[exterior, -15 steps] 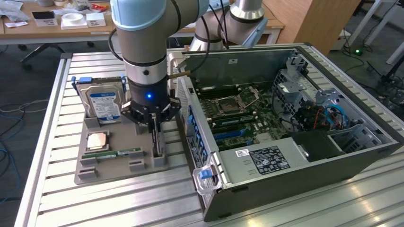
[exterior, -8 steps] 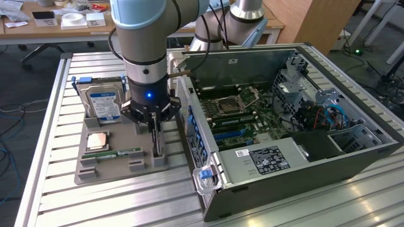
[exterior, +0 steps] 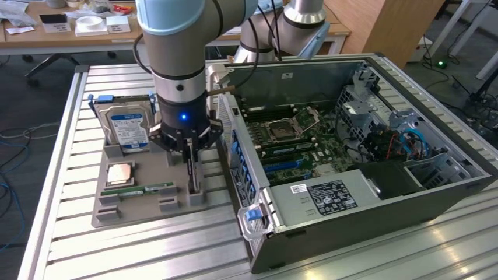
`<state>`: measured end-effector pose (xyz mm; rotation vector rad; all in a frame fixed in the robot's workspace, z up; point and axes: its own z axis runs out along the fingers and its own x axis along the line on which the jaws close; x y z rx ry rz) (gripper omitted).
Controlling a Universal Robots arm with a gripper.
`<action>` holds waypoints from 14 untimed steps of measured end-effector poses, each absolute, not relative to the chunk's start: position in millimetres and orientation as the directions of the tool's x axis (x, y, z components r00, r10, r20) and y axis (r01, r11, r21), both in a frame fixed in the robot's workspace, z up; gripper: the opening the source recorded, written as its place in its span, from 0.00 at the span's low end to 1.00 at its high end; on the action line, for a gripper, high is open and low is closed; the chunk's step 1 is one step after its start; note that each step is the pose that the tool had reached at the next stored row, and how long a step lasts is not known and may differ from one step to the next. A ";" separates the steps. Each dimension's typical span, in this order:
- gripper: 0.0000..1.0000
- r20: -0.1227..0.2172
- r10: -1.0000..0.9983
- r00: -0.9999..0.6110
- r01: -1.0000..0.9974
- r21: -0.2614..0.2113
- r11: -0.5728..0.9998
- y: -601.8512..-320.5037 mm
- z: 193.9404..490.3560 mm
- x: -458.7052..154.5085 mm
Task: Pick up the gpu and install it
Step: 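Pick up the gpu and move the gpu toward the slot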
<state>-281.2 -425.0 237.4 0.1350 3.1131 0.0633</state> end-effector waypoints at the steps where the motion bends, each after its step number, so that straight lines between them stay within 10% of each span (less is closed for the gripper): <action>1: 0.26 -0.023 0.087 -0.996 0.086 0.042 0.995 -425.0 237.9 -281.2; 14: 0.26 -0.023 0.087 -0.996 0.086 0.042 0.995 -425.0 243.4 -281.2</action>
